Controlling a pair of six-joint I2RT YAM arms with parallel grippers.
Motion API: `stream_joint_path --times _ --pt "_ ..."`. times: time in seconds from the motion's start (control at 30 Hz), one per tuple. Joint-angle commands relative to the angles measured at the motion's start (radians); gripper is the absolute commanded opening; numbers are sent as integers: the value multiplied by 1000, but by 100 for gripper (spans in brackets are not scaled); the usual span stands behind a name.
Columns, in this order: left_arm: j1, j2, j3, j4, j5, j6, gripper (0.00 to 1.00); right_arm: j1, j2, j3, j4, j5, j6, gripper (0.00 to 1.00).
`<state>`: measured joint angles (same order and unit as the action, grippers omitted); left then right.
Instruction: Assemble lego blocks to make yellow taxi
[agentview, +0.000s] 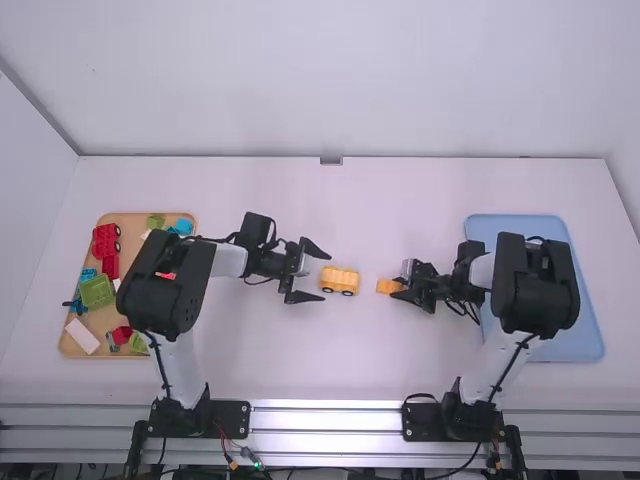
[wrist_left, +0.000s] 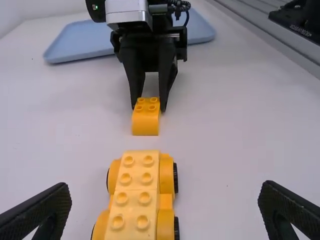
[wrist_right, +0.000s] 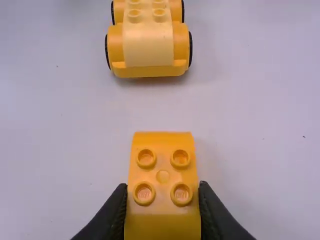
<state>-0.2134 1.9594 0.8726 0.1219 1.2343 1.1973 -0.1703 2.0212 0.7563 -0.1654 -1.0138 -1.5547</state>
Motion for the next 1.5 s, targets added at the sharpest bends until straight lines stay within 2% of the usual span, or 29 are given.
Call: stream_joint_path --times 0.0,0.13,0.27,0.37,0.5,0.67,0.83,0.9,0.97,1.03,1.1,1.17,1.23,1.33,1.47 --pt "-18 9 10 7 -18 -4 99 2 15 15 -1 -23 11 18" --pt "-42 37 11 56 -54 -4 99 1 -14 15 -13 -91 39 15" --pt "-68 66 11 110 -104 -46 99 15 -142 24 -147 -110 8 14" --pt "-75 101 11 211 -129 -121 99 55 -239 31 -208 -78 12 11" --pt "-68 146 11 290 -128 -160 99 138 -350 29 -191 -1 119 10" --pt "-75 219 73 253 -125 -160 99 229 -379 28 -108 46 243 9" --pt "-75 240 110 187 -125 -116 97 267 -376 28 -99 50 246 8" --pt "-74 243 119 153 -129 -79 86 277 -376 28 -90 49 249 8" --pt "-76 243 117 148 -132 -72 82 277 -376 28 -83 50 250 7" --pt "-81 243 108 149 -145 -71 61 275 -376 28 -81 45 250 7" --pt "-85 243 98 153 -156 -80 56 277 -374 28 -83 47 251 7" --pt "-88 243 85 155 -159 -82 46 286 -357 28 -70 42 250 6" --pt "-88 243 74 156 -162 -83 44 294 -335 28 -49 43 259 5" --pt "-88 241 44 170 -183 -116 37 312 -265 28 66 42 388 5" --pt "-88 241 -10 266 -271 -245 37 342 -204 29 114 40 398 5"
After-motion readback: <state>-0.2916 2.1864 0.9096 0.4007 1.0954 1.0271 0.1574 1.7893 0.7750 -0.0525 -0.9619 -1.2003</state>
